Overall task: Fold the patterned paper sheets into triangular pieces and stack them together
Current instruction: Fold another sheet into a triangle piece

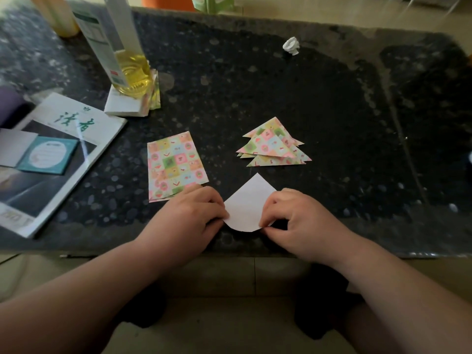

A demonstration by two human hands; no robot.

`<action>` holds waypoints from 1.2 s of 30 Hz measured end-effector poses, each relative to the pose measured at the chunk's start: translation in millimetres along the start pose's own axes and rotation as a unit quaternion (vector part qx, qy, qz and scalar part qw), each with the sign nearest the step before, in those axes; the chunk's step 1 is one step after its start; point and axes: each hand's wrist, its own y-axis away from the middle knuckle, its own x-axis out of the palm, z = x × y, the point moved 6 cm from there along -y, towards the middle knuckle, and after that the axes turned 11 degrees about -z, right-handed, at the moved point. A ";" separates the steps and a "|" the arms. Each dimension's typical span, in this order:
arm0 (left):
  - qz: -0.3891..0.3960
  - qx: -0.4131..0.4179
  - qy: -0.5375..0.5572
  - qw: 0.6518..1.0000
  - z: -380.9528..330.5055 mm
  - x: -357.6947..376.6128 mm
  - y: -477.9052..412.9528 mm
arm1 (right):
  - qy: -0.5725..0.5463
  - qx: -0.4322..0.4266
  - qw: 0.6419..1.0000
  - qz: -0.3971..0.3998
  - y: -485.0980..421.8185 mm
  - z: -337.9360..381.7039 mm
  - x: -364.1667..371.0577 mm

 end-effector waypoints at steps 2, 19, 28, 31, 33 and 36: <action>-0.019 0.021 -0.009 1.000 -3.5 -2.3 0.2 | 0.007 -0.017 1.000 -0.015 0.3 1.0 -1.0; -0.018 -0.016 0.017 1.000 -11.8 -6.1 -1.7 | -0.120 0.076 0.988 -0.051 -1.2 -2.6 -8.2; -0.003 -0.132 0.046 0.990 1.0 -5.2 -3.1 | -0.103 0.115 0.987 -0.033 -4.4 -2.8 -7.4; 0.038 -0.118 0.035 0.992 -0.4 -1.2 -2.5 | -0.110 0.119 0.986 -0.034 -6.3 -1.1 -4.4; 0.049 -0.130 0.037 0.990 1.7 0.7 -1.6 | -0.123 0.143 0.981 -0.045 -8.8 -3.4 -1.6; 0.043 -0.159 0.048 0.985 4.4 0.4 -0.8 | -0.155 0.211 0.963 -0.061 -15.0 -11.9 -0.8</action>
